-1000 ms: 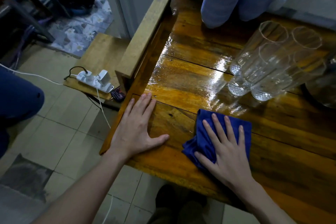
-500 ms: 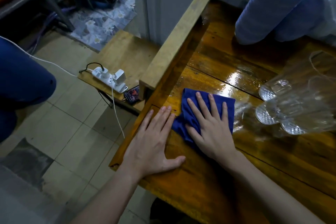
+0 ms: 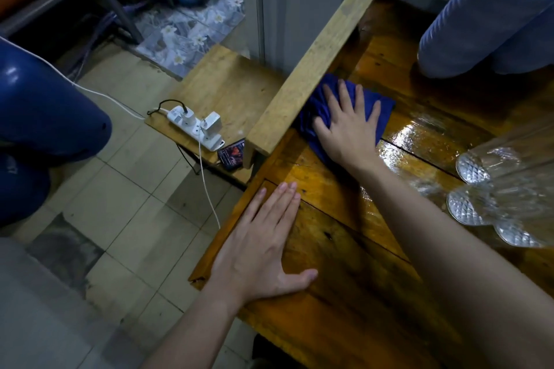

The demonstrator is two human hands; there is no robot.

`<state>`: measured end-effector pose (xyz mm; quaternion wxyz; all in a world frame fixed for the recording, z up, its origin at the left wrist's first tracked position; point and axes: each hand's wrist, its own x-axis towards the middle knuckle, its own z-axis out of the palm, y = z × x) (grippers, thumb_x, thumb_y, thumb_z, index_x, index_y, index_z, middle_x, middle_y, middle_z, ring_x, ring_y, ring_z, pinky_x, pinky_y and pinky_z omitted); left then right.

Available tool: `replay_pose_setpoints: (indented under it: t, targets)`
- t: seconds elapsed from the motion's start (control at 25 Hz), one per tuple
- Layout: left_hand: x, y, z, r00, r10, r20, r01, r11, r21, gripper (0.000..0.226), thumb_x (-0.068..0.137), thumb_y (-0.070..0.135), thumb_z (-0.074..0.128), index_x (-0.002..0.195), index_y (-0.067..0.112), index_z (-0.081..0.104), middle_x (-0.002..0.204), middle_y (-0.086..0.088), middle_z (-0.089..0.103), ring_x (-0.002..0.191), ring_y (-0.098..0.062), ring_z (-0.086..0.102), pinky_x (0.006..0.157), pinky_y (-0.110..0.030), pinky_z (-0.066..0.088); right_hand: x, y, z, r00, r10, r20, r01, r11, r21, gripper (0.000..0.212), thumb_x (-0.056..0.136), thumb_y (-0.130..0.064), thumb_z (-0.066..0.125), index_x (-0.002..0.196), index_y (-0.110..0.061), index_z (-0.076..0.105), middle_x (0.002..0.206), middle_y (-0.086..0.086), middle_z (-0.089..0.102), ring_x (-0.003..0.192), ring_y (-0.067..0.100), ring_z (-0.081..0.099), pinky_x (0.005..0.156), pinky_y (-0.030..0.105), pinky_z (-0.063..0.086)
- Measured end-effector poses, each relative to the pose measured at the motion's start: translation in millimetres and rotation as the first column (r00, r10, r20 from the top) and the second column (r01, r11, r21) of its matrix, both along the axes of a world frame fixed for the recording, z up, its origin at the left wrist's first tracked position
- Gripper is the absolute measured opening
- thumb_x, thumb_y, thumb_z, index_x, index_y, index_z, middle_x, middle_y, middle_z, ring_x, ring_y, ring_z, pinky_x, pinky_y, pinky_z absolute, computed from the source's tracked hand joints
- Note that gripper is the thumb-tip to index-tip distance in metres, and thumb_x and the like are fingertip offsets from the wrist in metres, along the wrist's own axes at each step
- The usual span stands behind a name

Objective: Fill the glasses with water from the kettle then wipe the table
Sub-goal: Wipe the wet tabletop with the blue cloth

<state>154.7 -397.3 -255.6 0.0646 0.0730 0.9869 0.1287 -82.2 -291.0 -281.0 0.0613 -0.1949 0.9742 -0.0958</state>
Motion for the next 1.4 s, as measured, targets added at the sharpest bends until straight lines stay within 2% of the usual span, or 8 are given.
replay_pose_setpoints:
  t: [0.16, 0.32, 0.48, 0.64, 0.92, 1.12, 1.24, 1.4]
  targets:
    - [1.1, -1.8, -3.3, 1.000, 0.018, -0.025, -0.017, 0.999, 0.036, 0.110, 0.078, 0.082, 0.041, 0.154, 0.006, 0.019, 0.164, -0.007, 0.009, 0.152, -0.017, 0.003, 0.123, -0.044, 0.014, -32.9, 7.9, 1.0, 0.994, -0.107, 0.037, 0.108, 0.994, -0.005, 0.067, 0.094, -0.054, 0.026, 0.156, -0.031, 0.013, 0.166, -0.002, 0.002, 0.151, 0.025, -0.006, 0.118, 0.058, -0.007]
    - [1.2, -2.5, -5.6, 0.997, 0.044, -0.063, -0.037, 0.994, 0.104, 0.106, 0.078, 0.078, 0.048, 0.154, 0.008, 0.022, 0.163, -0.005, 0.014, 0.152, -0.014, 0.006, 0.124, -0.039, 0.007, -22.0, 11.8, 5.1, 0.990, -0.123, 0.069, 0.125, 0.992, -0.014, 0.065, 0.097, -0.051, 0.028, 0.156, -0.030, 0.011, 0.166, 0.000, 0.000, 0.151, 0.026, -0.007, 0.117, 0.059, -0.008]
    - [1.4, -1.7, -5.5, 0.997, 0.051, -0.065, -0.045, 0.994, 0.100, 0.106, 0.078, 0.078, 0.047, 0.154, 0.008, 0.022, 0.163, -0.004, 0.014, 0.152, -0.013, 0.005, 0.124, -0.040, 0.009, 35.4, 31.8, 4.9, 0.997, -0.073, -0.008, 0.073, 0.997, -0.002, 0.067, 0.094, -0.055, 0.022, 0.156, -0.032, 0.011, 0.166, 0.000, 0.005, 0.152, 0.026, -0.002, 0.118, 0.059, -0.004]
    - [2.1, -0.8, -4.3, 0.995, 0.075, -0.061, -0.069, 0.994, 0.090, 0.108, 0.077, 0.079, 0.045, 0.154, 0.009, 0.020, 0.164, -0.007, 0.011, 0.152, -0.017, 0.005, 0.124, -0.038, 0.010, 105.3, 54.7, 9.4, 0.999, -0.048, -0.005, 0.048, 0.999, 0.012, 0.070, 0.091, -0.058, 0.015, 0.156, -0.033, 0.007, 0.165, -0.003, 0.002, 0.152, 0.023, -0.005, 0.119, 0.058, -0.002]
    - [2.1, 0.1, -3.2, 0.997, 0.071, -0.043, -0.068, 0.996, 0.062, 0.109, 0.075, 0.079, 0.046, 0.154, 0.008, 0.021, 0.163, -0.009, 0.013, 0.151, -0.019, 0.010, 0.124, -0.037, 0.008, 207.7, 105.7, 13.2, 0.999, -0.023, 0.026, 0.022, 0.999, 0.031, 0.069, 0.093, -0.056, 0.025, 0.156, -0.034, 0.006, 0.165, -0.004, 0.000, 0.152, 0.020, -0.007, 0.120, 0.056, -0.002]
    - [2.1, 0.1, -5.0, 0.996, 0.067, -0.064, -0.063, 0.996, 0.068, 0.108, 0.075, 0.077, 0.048, 0.153, 0.006, 0.024, 0.162, -0.010, 0.017, 0.151, -0.020, 0.012, 0.124, -0.036, 0.008, 269.5, 133.6, 17.8, 0.999, -0.014, 0.034, 0.011, 0.997, 0.079, 0.072, 0.091, -0.053, 0.033, 0.156, -0.030, 0.013, 0.165, 0.001, 0.005, 0.152, 0.025, -0.002, 0.119, 0.058, 0.004]
    - [2.6, -0.7, -7.2, 0.995, 0.074, -0.068, -0.069, 0.995, 0.076, 0.104, 0.078, 0.075, 0.047, 0.153, 0.007, 0.025, 0.162, -0.010, 0.018, 0.150, -0.020, 0.014, 0.123, -0.036, 0.008, 283.5, 139.5, 17.4, 0.998, 0.048, 0.051, -0.053, 0.994, 0.096, 0.075, 0.090, -0.053, 0.036, 0.156, -0.029, 0.013, 0.165, 0.002, 0.007, 0.152, 0.028, 0.000, 0.116, 0.061, 0.007]
    - [1.5, -0.2, -10.4, 0.992, 0.088, -0.093, -0.083, 0.995, 0.050, 0.083, 0.090, 0.062, 0.038, 0.153, 0.009, 0.026, 0.161, -0.010, 0.020, 0.150, -0.020, 0.016, 0.123, -0.035, 0.009, 263.7, 122.5, 18.5, 0.991, 0.123, 0.060, -0.128, 0.986, 0.102, 0.075, 0.091, -0.059, 0.033, 0.156, -0.030, 0.012, 0.165, 0.001, 0.006, 0.152, 0.030, -0.001, 0.116, 0.062, 0.008]
